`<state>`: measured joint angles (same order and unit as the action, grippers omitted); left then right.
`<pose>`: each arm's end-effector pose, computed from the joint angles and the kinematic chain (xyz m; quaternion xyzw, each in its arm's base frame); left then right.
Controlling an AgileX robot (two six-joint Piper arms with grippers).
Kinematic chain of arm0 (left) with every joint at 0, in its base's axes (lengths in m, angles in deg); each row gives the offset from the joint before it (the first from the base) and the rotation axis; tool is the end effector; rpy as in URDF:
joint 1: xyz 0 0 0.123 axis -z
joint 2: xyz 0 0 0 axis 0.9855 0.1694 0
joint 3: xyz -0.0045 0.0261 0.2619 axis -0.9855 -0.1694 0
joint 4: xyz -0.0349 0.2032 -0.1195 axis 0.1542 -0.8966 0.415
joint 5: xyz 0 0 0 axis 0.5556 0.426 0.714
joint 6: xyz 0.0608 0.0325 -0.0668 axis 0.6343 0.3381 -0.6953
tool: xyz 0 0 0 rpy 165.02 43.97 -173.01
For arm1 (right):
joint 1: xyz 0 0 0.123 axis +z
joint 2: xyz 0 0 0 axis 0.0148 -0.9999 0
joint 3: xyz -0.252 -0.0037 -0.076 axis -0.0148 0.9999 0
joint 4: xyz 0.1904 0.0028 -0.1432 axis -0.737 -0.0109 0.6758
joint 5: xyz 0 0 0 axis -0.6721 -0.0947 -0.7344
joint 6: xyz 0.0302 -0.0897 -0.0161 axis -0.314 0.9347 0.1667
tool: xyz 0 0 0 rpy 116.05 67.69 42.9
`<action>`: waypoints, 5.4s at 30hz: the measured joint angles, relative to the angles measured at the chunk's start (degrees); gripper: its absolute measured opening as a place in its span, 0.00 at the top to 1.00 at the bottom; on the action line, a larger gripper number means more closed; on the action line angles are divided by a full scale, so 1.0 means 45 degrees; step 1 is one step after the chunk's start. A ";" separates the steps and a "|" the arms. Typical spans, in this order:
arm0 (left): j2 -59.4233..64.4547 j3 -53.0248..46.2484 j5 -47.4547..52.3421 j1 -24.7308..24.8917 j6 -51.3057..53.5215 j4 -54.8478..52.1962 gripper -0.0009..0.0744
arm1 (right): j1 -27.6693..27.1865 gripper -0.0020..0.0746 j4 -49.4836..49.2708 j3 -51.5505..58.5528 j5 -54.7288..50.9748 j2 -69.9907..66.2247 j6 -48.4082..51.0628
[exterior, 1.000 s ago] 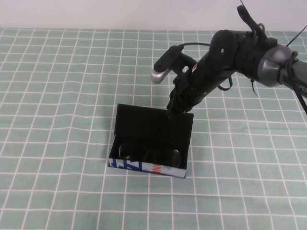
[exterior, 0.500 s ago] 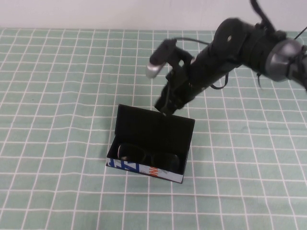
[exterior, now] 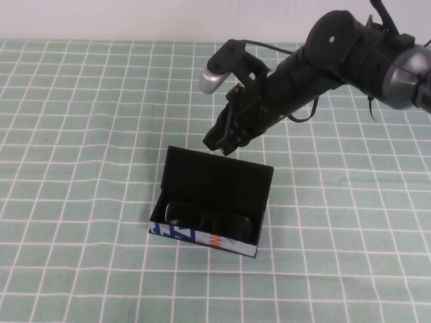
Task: Return glasses to glasses case
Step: Close the glasses case
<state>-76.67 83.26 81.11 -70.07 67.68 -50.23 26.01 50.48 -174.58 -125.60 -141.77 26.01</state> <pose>0.0646 -0.0126 0.1722 0.0589 0.7978 -0.0679 0.5962 0.3649 0.2350 0.2483 -0.5175 0.7829 0.2193 0.2669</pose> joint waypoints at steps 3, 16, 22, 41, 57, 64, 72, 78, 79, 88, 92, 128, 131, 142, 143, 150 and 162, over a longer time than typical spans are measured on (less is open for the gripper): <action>0.0000 0.0000 0.0000 0.0000 0.0000 0.0000 0.99 | 0.0000 0.99 -0.0048 0.0000 0.0000 0.0000 0.0000; 0.0000 -0.0032 -0.1237 0.0000 -0.1485 0.1656 0.99 | 0.0000 0.99 -0.0918 0.0000 0.0030 0.0000 0.0000; 0.0000 0.0231 -0.5101 0.0000 -0.3226 0.6001 0.99 | -0.0027 0.99 -0.2480 0.0000 0.0063 0.0000 0.0241; 0.7583 1.0192 0.3220 0.0000 0.0924 0.1910 0.99 | -0.0808 0.99 -0.3647 0.0000 0.1117 0.0000 0.0822; 1.5625 1.0791 0.3953 0.1840 1.2291 1.0506 0.99 | -0.0852 0.99 -0.2346 0.0000 0.2106 -0.0024 0.0289; 1.8334 1.0791 0.2581 0.3269 1.3881 1.2124 0.99 | -0.0871 0.99 -0.1996 0.0000 0.2399 -0.0442 0.0289; 2.0179 1.0791 0.2033 0.3295 1.4658 1.2635 0.99 | -0.1656 0.99 -0.1797 0.0000 0.2246 -0.0974 -0.0012; 2.1108 1.0826 0.1968 0.3295 1.4933 1.2909 0.99 | -0.2434 0.99 -0.2199 0.0000 0.2345 -0.1002 -0.0295; 2.1313 1.0826 0.1945 0.3295 1.4933 1.2967 0.99 | -0.2459 0.99 -0.2251 0.0000 0.2345 -0.1027 -0.0318; 2.2073 1.0875 0.1421 0.3295 1.5323 1.3832 0.99 | -0.2486 0.99 -0.2613 0.0000 0.1320 -0.1804 -0.0027; 2.2073 1.0880 0.1081 0.3295 1.5758 1.4556 0.99 | -0.2486 0.99 -0.3178 0.0000 0.0537 -0.2076 0.0986; 2.2073 1.0880 0.1215 0.3295 1.6149 1.5137 0.99 | -0.1331 0.99 -0.4135 0.0000 -0.2982 -0.2083 0.1523; 2.2073 1.0880 0.1215 0.3295 1.6149 1.5137 0.99 | -0.0825 0.99 -0.3642 0.0000 -0.2982 -0.2083 0.1338; 2.2073 1.0880 0.1259 0.3295 1.6275 1.5137 0.99 | -0.0437 0.99 -0.2642 0.0000 -0.3029 -0.2083 0.0703; 2.2073 1.0902 0.1289 0.3295 1.6363 1.5137 0.99 | -0.0437 0.99 -0.2588 0.0000 -0.3029 -0.2083 0.0668; 2.1934 1.0902 0.1720 0.3295 1.6471 1.5137 0.99 | -0.0437 0.99 -0.2474 0.0000 -0.3029 -0.2083 0.0621; 1.9082 1.0902 0.3763 0.3295 1.6447 1.4755 0.99 | -0.0360 0.99 -0.2303 0.0000 -0.3029 -0.2083 0.0334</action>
<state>9.20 132.32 98.05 -55.25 141.69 16.17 24.39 40.11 -174.58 -139.23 -151.15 27.51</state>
